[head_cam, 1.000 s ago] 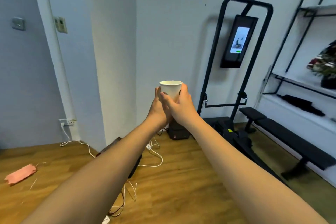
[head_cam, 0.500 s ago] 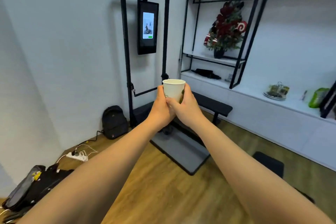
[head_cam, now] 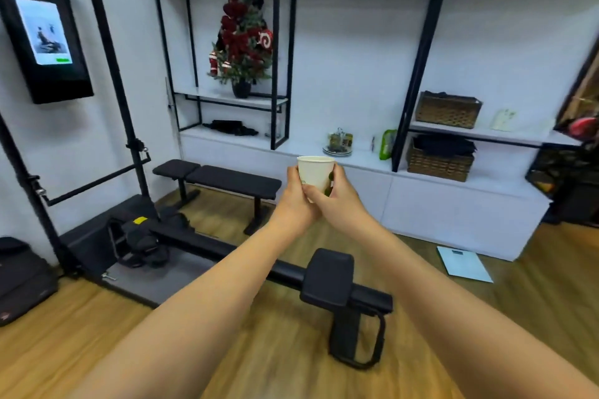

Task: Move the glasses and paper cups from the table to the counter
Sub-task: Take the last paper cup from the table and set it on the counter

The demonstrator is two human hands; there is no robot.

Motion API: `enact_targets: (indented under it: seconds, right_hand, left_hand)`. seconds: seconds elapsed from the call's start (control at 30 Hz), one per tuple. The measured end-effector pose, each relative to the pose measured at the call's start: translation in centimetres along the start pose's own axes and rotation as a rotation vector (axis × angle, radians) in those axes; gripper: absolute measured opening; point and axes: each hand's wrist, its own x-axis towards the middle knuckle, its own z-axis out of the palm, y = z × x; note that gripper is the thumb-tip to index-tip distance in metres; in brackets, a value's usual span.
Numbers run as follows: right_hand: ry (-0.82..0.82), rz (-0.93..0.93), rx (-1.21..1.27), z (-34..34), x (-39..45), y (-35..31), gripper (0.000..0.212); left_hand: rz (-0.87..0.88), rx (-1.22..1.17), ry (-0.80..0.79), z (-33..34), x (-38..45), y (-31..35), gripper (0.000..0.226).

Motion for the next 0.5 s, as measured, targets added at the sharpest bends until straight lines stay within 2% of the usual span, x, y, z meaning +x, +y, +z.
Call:
enact_targets:
  seconds: [0.13, 0.2, 0.37, 0.5]
  right_hand:
    - [0.035, 0.025, -0.055, -7.8, 2.2, 3.9, 0.072]
    - [0.076, 0.028, -0.053, -10.8, 3.1, 5.9, 0.073]
    - [0.157, 0.040, -0.044, -16.0, 6.2, 11.0, 0.072]
    - [0.172, 0.061, -0.059, -19.6, 10.1, 16.1, 0.071]
  left_hand:
    - [-0.030, -0.056, -0.066, 8.0, 4.1, 1.8, 0.066]
    - [0.015, 0.002, -0.115, 11.5, 6.3, 2.0, 0.064]
    - [0.057, 0.016, -0.192, 18.3, 11.4, 1.5, 0.082]
    - [0.036, -0.066, -0.240, 23.7, 16.5, -0.3, 0.083]
